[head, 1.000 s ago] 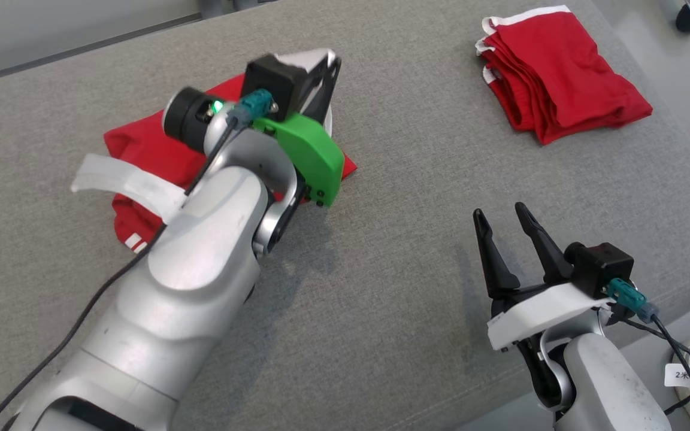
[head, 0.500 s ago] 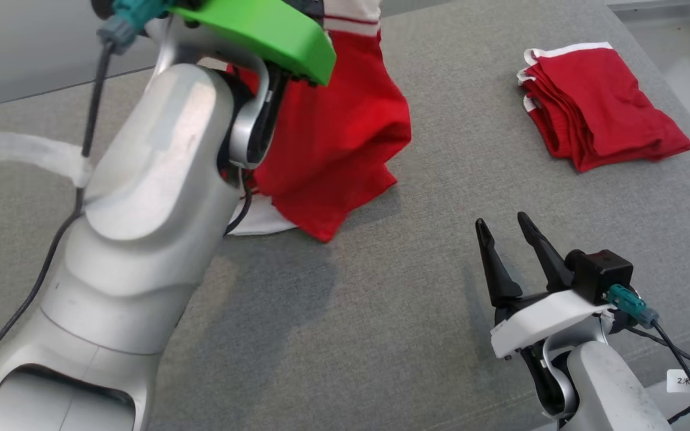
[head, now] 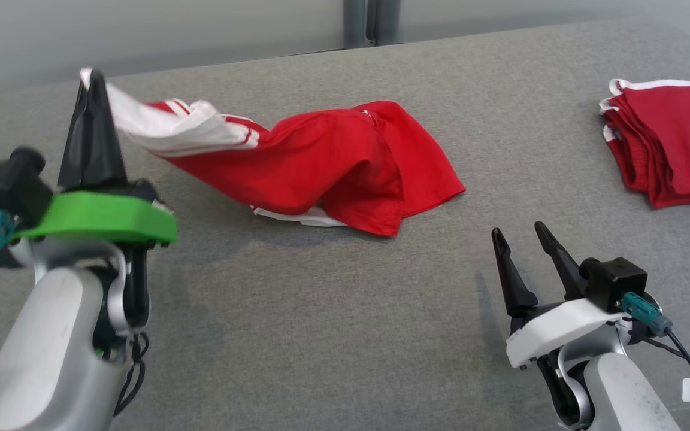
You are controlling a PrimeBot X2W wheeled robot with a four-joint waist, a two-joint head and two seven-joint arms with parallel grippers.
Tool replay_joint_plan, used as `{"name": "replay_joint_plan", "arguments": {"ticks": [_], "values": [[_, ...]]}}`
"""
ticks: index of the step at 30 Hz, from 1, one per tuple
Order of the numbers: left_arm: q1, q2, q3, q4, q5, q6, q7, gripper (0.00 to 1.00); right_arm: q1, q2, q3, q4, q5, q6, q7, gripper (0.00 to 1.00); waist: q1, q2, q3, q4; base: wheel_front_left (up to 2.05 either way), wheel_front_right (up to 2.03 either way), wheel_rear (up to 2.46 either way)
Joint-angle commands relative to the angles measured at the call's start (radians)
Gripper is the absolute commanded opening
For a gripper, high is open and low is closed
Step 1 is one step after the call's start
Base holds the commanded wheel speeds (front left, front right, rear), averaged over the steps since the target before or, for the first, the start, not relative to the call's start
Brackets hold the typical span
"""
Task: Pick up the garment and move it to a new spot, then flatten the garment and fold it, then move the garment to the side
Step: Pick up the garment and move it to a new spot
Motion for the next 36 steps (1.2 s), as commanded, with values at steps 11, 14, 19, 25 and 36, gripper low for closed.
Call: {"name": "replay_joint_plan", "arguments": {"ticks": [11,14,19,25,36], "values": [[0.350,0.034,0.093,-0.024,-0.061,0.087,-0.052,0.00,0.028,-0.022,0.005,-0.045,-0.019,0.000,0.043,1.00,0.0000,0.0000,-0.017,0.091,0.00,0.00,0.00],[0.405,0.018,0.109,0.008,-0.067,0.101,-0.074,0.00,0.033,-0.027,0.009,-0.050,-0.019,0.000,0.049,1.00,0.0000,0.0000,-0.017,0.090,0.00,0.00,0.00],[0.471,-0.024,0.143,0.065,-0.081,0.096,-0.103,0.00,0.040,-0.034,0.012,-0.060,-0.023,0.000,0.058,1.00,0.0000,0.0000,-0.015,0.085,0.00,0.00,0.00],[0.490,-0.065,0.205,0.131,-0.044,0.080,-0.117,0.00,0.046,-0.041,0.009,-0.070,-0.028,0.000,0.069,1.00,0.0000,0.0000,-0.017,0.090,0.00,0.00,0.00],[0.481,-0.155,0.295,0.240,-0.046,0.003,-0.116,1.00,0.049,-0.043,0.012,-0.078,-0.029,0.000,0.078,1.00,0.0000,0.0000,-0.021,0.098,0.00,0.00,0.00]]}}
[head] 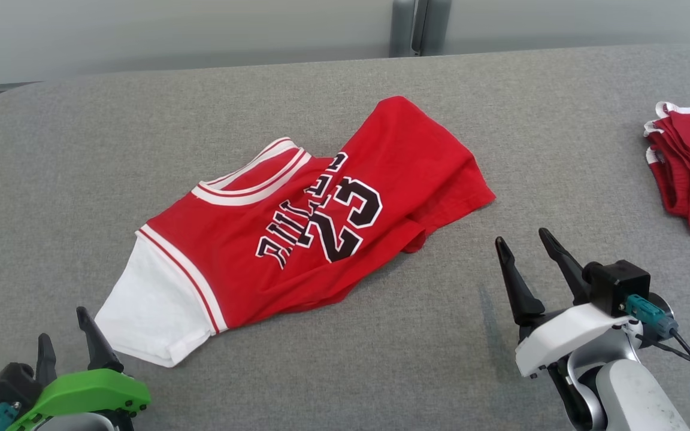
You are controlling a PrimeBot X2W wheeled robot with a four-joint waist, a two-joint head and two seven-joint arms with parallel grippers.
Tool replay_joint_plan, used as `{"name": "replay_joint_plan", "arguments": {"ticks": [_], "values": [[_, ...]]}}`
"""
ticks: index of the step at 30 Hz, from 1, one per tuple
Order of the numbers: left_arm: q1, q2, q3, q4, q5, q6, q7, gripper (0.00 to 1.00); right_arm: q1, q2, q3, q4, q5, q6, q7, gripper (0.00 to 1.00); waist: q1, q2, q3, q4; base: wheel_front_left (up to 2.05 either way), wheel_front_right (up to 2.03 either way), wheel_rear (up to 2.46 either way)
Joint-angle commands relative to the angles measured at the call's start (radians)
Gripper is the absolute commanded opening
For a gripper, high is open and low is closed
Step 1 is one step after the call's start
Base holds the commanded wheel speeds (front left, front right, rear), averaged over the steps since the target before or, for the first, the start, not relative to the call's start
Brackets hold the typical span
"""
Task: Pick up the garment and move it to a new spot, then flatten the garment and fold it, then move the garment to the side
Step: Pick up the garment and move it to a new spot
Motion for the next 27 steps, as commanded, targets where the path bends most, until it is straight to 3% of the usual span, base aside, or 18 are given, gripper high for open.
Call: {"name": "replay_joint_plan", "arguments": {"ticks": [1,6,13,18,22,27], "values": [[0.006,-0.005,0.009,0.003,-0.009,-0.008,-0.005,1.00,0.009,-0.005,-0.003,-0.003,-0.007,0.000,0.002,1.00,0.0000,0.0000,-0.001,0.003,0.00,0.00,0.00],[0.013,-0.061,0.098,-0.034,-0.020,-0.086,-0.005,1.00,0.011,-0.018,-0.001,0.005,-0.019,0.000,0.010,1.00,0.0000,0.0000,-0.008,0.032,0.00,0.00,0.00],[0.039,-0.103,0.155,-0.251,0.146,-0.182,-0.003,1.00,-0.020,-0.036,0.012,0.048,-0.054,0.000,0.019,1.00,0.0000,0.0000,-0.008,0.084,0.00,0.00,0.00],[0.066,-0.107,0.082,-0.359,0.157,-0.229,-0.003,1.00,-0.042,-0.052,0.020,0.088,-0.061,0.000,0.017,1.00,0.0000,0.0000,-0.003,0.126,0.00,0.00,0.00],[0.083,-0.106,0.001,-0.371,0.230,-0.290,-0.003,1.00,-0.068,-0.072,0.034,0.137,-0.059,0.000,0.017,1.00,0.0000,0.0000,0.007,0.167,0.00,0.00,0.00],[0.085,-0.106,-0.054,-0.356,0.299,-0.332,-0.003,1.00,-0.091,-0.089,0.057,0.187,-0.057,0.000,0.020,1.00,0.0000,0.0000,0.019,0.207,0.00,0.00,0.00]]}}
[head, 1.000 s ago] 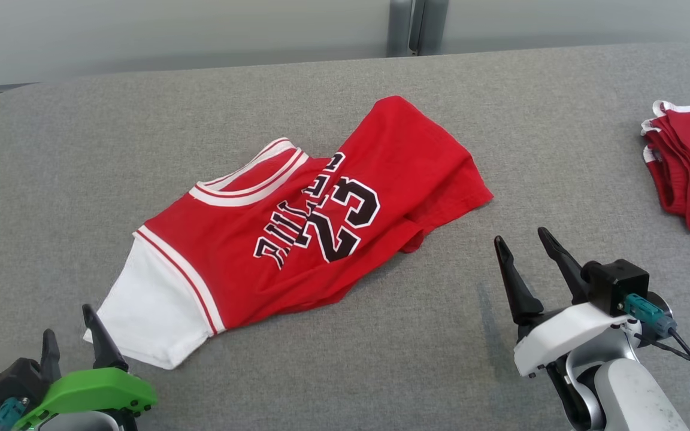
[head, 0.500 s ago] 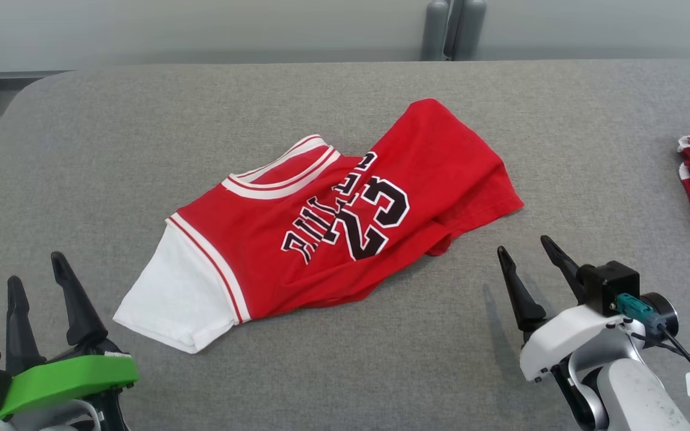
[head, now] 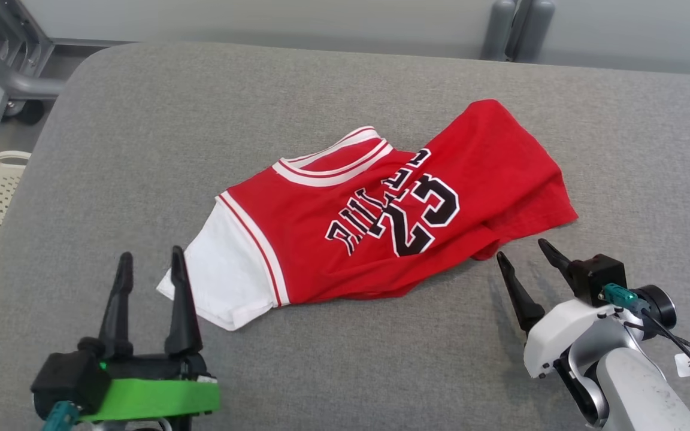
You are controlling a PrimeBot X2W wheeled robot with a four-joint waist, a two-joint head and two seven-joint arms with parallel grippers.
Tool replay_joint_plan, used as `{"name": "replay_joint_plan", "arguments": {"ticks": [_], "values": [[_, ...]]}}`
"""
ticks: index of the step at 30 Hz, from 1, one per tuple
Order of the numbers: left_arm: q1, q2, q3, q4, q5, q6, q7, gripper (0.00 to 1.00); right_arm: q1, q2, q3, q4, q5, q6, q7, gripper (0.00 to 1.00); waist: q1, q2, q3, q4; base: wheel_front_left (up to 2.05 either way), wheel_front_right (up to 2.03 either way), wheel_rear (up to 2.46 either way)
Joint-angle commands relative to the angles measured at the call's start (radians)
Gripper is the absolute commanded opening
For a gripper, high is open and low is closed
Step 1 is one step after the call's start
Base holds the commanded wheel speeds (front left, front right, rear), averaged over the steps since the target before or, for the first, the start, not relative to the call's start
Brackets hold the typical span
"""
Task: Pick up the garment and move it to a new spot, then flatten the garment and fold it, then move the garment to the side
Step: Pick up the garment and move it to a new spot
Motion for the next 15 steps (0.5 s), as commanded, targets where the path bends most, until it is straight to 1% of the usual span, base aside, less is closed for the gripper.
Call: {"name": "replay_joint_plan", "arguments": {"ticks": [1,3,6,12,13,14,15], "values": [[0.007,0.001,-0.021,0.013,0.038,-0.023,0.000,1.00,-0.017,-0.010,0.009,0.020,0.000,0.000,0.001,1.00,0.0000,0.0000,0.016,0.033,0.00,0.00,0.00],[0.003,0.002,-0.036,0.024,0.062,-0.041,0.000,1.00,-0.028,-0.017,0.018,0.039,-0.008,0.000,0.001,1.00,0.0000,0.0000,0.022,0.047,0.00,0.00,0.00],[-0.010,0.001,-0.049,0.036,0.071,-0.059,0.000,1.00,-0.040,-0.018,0.020,0.070,-0.011,0.000,-0.001,1.00,0.0000,0.0000,0.031,0.066,0.00,0.00,0.00],[-0.024,0.001,-0.063,0.044,0.069,-0.076,0.000,1.00,-0.063,-0.021,0.012,0.125,-0.032,0.000,-0.003,1.00,0.0000,0.0000,0.045,0.093,0.00,0.00,0.00],[-0.025,0.001,-0.065,0.045,0.067,-0.075,0.000,1.00,-0.067,-0.023,0.015,0.133,-0.035,0.000,-0.001,0.98,0.0000,0.0000,0.047,0.096,0.00,0.00,0.00],[-0.024,0.001,-0.065,0.045,0.067,-0.076,0.000,1.00,-0.070,-0.024,0.018,0.141,-0.039,0.000,0.001,0.71,0.0000,0.0000,0.049,0.097,0.00,0.00,0.00],[-0.025,0.001,-0.066,0.047,0.066,-0.076,0.000,1.00,-0.074,-0.026,0.023,0.149,-0.045,0.000,0.004,0.42,0.0000,0.0000,0.051,0.099,0.00,0.00,0.00]]}}
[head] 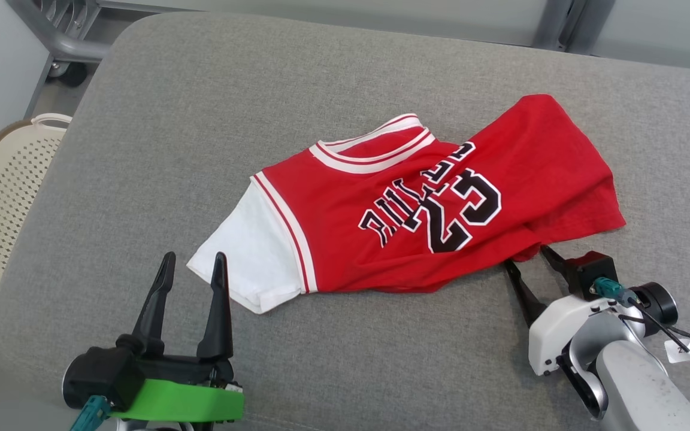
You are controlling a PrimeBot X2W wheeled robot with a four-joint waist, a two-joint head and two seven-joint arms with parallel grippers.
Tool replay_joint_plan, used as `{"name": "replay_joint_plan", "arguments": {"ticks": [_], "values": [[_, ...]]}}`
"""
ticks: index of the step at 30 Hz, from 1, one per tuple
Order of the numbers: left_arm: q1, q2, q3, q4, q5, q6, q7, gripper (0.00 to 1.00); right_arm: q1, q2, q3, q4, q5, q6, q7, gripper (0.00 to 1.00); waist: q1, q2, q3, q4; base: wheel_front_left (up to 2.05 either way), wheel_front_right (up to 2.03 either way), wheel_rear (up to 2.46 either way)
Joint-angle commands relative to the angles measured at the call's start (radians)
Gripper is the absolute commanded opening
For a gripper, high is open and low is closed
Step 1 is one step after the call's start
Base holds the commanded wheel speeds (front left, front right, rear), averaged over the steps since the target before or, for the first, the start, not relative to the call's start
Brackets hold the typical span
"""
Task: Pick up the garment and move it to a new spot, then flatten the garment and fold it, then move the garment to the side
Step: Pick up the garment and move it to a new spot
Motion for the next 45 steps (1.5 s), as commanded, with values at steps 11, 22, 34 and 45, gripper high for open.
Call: {"name": "replay_joint_plan", "arguments": {"ticks": [11,22,34,45], "values": [[0.000,0.001,0.008,0.013,0.012,0.003,0.000,1.00,0.010,-0.018,-0.063,0.012,-0.112,0.000,-0.029,0.00,0.0000,0.0000,-0.010,-0.020,0.00,0.00,0.00],[0.005,0.001,0.005,0.029,0.019,-0.004,0.000,1.00,0.114,-0.034,-0.262,-0.174,-0.303,-0.001,-0.005,0.00,0.0000,0.0000,-0.036,-0.109,0.00,0.00,0.00],[-0.012,0.001,0.003,0.037,0.025,-0.005,0.000,1.00,0.217,0.077,-0.503,-0.399,-0.497,-0.001,-0.052,0.00,0.0000,0.0000,-0.040,-0.173,0.00,0.00,0.00],[-0.035,0.001,0.003,0.059,0.045,-0.012,0.000,1.00,0.191,0.125,-0.571,-0.239,-0.542,-0.001,-0.049,1.00,0.0000,0.0000,-0.022,-0.200,0.00,0.00,0.00]]}}
